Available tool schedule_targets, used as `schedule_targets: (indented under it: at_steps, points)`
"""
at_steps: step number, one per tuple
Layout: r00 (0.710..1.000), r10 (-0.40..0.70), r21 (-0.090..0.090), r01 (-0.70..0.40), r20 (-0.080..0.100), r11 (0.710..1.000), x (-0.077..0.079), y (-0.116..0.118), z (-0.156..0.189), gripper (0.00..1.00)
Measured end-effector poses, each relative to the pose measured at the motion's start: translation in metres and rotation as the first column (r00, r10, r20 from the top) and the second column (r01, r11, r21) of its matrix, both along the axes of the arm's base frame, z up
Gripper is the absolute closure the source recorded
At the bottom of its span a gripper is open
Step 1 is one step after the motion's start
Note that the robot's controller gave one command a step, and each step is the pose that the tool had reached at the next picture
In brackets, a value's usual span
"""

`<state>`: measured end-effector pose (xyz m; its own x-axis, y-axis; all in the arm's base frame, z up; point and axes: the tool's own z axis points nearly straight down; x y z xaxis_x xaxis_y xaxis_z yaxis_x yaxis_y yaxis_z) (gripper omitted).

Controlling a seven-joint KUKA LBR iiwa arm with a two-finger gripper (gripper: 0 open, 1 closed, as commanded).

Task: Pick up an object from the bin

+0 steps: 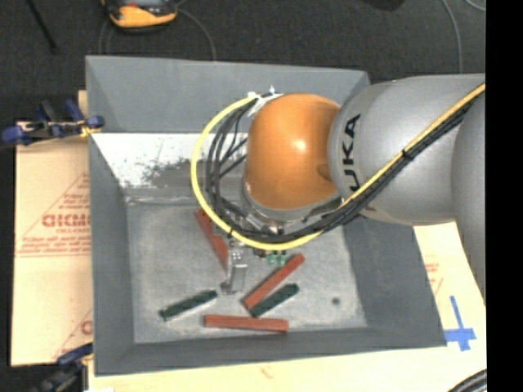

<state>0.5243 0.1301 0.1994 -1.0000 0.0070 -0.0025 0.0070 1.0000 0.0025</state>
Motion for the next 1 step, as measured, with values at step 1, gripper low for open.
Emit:
schedule_targets:
  at_steps: [1]
  points:
    - [1.0,-0.001,0.0,0.001,0.0,1.0,0.0,0.0,0.0,0.0]
